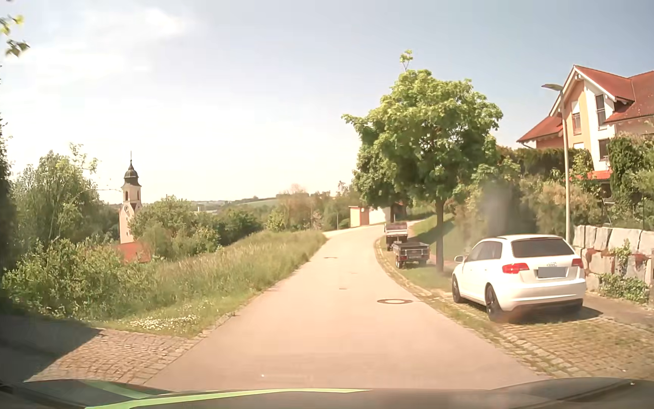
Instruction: Follow the waypoints while adhering to traffic rules and regulations
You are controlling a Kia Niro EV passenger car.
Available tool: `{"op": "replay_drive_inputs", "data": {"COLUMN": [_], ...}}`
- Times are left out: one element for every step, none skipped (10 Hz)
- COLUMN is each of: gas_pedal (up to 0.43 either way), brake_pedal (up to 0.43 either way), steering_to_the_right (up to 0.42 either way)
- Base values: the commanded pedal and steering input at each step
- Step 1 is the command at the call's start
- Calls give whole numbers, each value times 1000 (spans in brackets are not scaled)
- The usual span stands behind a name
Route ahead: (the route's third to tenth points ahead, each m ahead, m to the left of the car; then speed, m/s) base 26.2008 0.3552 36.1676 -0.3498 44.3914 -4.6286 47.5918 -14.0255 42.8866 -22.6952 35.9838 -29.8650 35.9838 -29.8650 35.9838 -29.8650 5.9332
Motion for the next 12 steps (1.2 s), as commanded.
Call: {"op": "replay_drive_inputs", "data": {"gas_pedal": [0,0,0,0,0,0,0,0,0,0,0,0], "brake_pedal": [55,55,55,49,55,55,61,67,73,79,85,85], "steering_to_the_right": [0,0,1,7,11,11,11,11,11,11,10,9]}}
